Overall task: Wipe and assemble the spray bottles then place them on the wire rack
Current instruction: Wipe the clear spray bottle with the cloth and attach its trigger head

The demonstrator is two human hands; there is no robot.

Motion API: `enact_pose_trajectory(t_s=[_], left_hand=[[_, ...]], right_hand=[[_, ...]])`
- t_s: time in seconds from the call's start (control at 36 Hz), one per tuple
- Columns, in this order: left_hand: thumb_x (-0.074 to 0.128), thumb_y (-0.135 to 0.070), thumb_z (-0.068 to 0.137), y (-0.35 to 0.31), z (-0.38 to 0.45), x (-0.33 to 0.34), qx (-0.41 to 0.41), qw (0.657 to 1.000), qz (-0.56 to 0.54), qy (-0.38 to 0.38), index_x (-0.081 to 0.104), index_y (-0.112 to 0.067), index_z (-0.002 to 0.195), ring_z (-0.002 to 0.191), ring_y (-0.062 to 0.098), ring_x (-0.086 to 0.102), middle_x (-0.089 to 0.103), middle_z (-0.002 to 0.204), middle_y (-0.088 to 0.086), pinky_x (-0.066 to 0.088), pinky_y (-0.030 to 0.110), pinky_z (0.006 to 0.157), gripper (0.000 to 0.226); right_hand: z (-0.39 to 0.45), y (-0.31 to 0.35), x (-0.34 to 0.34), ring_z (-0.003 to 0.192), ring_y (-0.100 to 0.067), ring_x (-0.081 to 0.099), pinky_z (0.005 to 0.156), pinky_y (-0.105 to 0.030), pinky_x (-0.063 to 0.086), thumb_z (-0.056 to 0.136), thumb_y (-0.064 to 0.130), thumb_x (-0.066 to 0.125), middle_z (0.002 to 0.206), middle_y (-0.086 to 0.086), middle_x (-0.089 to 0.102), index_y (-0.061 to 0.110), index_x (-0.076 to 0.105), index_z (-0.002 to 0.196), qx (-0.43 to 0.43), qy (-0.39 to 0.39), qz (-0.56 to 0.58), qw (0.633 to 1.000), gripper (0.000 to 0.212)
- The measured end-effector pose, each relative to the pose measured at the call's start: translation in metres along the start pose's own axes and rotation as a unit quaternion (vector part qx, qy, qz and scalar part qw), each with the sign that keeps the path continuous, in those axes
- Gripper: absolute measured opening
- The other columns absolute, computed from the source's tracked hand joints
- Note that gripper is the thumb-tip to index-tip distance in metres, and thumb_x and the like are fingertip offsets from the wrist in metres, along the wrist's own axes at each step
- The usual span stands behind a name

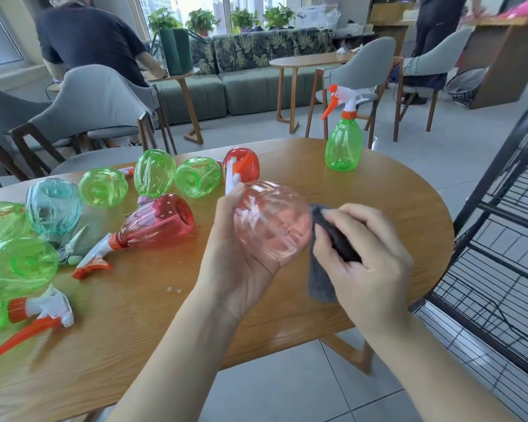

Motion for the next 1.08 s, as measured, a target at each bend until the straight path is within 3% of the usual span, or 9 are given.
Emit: enact_pose_trajectory(t_s=[0.14, 0.25, 0.42, 0.5, 0.64, 0.72, 0.83, 1.0, 1.08], left_hand=[[0.066, -0.042, 0.094, -0.007, 0.002, 0.008, 0.041, 0.999, 0.000, -0.012, 0.054, -0.010, 0.138, 0.105, 0.028, 0.065, 0.064, 0.119, 0.014, 0.055, 0.045, 0.096, 0.056], [0.062, -0.047, 0.097, -0.003, 0.002, 0.009, 0.022, 0.999, 0.011, -0.033, 0.055, -0.006, 0.134, 0.105, 0.025, 0.062, 0.062, 0.117, 0.014, 0.043, 0.041, 0.111, 0.055], [0.053, -0.050, 0.100, 0.007, -0.001, 0.010, -0.015, 1.000, -0.017, -0.006, 0.068, -0.004, 0.109, 0.091, 0.019, 0.066, 0.065, 0.100, 0.010, 0.056, 0.027, 0.089, 0.049], [0.047, -0.045, 0.102, 0.010, -0.002, 0.012, -0.010, 0.999, -0.029, 0.017, 0.073, 0.000, 0.100, 0.085, 0.020, 0.072, 0.070, 0.097, 0.013, 0.061, 0.027, 0.077, 0.051], [0.050, -0.041, 0.102, 0.007, -0.001, 0.013, 0.029, 0.999, 0.023, 0.005, 0.062, -0.003, 0.117, 0.091, 0.026, 0.073, 0.071, 0.105, 0.017, 0.061, 0.034, 0.077, 0.043], [0.054, -0.041, 0.099, 0.007, 0.001, 0.009, 0.045, 0.999, 0.025, -0.015, 0.066, -0.006, 0.110, 0.085, 0.022, 0.071, 0.070, 0.098, 0.012, 0.061, 0.032, 0.076, 0.038], [0.048, -0.048, 0.103, 0.011, 0.000, 0.009, 0.026, 0.999, 0.028, -0.021, 0.076, -0.011, 0.092, 0.080, 0.020, 0.068, 0.068, 0.090, 0.009, 0.058, 0.031, 0.078, 0.048], [0.053, -0.043, 0.104, 0.014, -0.001, 0.011, 0.030, 0.999, 0.040, -0.020, 0.062, -0.004, 0.112, 0.090, 0.020, 0.067, 0.066, 0.099, 0.010, 0.059, 0.030, 0.084, 0.041], [0.062, -0.038, 0.099, 0.012, 0.000, 0.007, 0.055, 0.996, 0.055, -0.047, 0.048, 0.006, 0.141, 0.109, 0.029, 0.064, 0.065, 0.123, 0.021, 0.056, 0.038, 0.093, 0.062]], right_hand=[[-0.015, 0.009, -0.002, 0.086, -0.021, 0.070, 0.079, -0.029, 0.059, 0.089, 0.005, 0.077, 0.099, -0.015, 0.071, -0.004, 0.077, 0.097, -0.033, 0.000, 0.012, 0.999, 0.012], [-0.016, 0.030, 0.002, 0.087, -0.026, 0.073, 0.078, -0.035, 0.059, 0.087, 0.001, 0.078, 0.097, -0.016, 0.072, -0.003, 0.078, 0.097, -0.074, 0.016, 0.046, 0.996, 0.011], [-0.003, 0.043, 0.006, 0.089, -0.031, 0.073, 0.082, -0.039, 0.059, 0.091, 0.000, 0.075, 0.100, -0.016, 0.072, -0.004, 0.077, 0.102, -0.094, 0.009, 0.045, 0.994, 0.012], [0.005, 0.034, 0.005, 0.092, -0.030, 0.072, 0.086, -0.036, 0.058, 0.093, 0.001, 0.074, 0.102, -0.018, 0.071, -0.004, 0.076, 0.105, -0.078, -0.001, 0.035, 0.996, 0.014], [0.002, 0.015, 0.005, 0.095, -0.023, 0.068, 0.090, -0.025, 0.054, 0.092, 0.003, 0.072, 0.104, -0.018, 0.068, -0.004, 0.075, 0.106, -0.001, 0.004, 0.020, 1.000, 0.016], [-0.007, 0.016, 0.008, 0.090, -0.021, 0.068, 0.083, -0.025, 0.055, 0.085, 0.004, 0.073, 0.100, -0.013, 0.069, -0.001, 0.076, 0.098, 0.037, 0.030, 0.040, 0.998, 0.015], [-0.014, 0.030, 0.010, 0.091, -0.019, 0.069, 0.084, -0.024, 0.055, 0.081, 0.002, 0.073, 0.098, -0.010, 0.071, -0.001, 0.076, 0.094, 0.020, 0.065, 0.080, 0.995, 0.013], [0.002, 0.031, 0.007, 0.094, -0.020, 0.068, 0.089, -0.025, 0.055, 0.089, 0.002, 0.073, 0.100, -0.014, 0.070, -0.002, 0.076, 0.098, -0.009, 0.021, 0.073, 0.997, 0.010], [0.010, 0.011, 0.003, 0.095, -0.020, 0.066, 0.091, -0.022, 0.052, 0.090, 0.002, 0.072, 0.102, -0.016, 0.069, -0.005, 0.074, 0.101, 0.017, 0.005, 0.053, 0.998, 0.013]])
Point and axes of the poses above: each hand's wrist, its own z-axis towards the middle knuckle, its own x-axis out of the palm, y = z × x, the point moved 4 cm from there along z, towards the middle knuckle
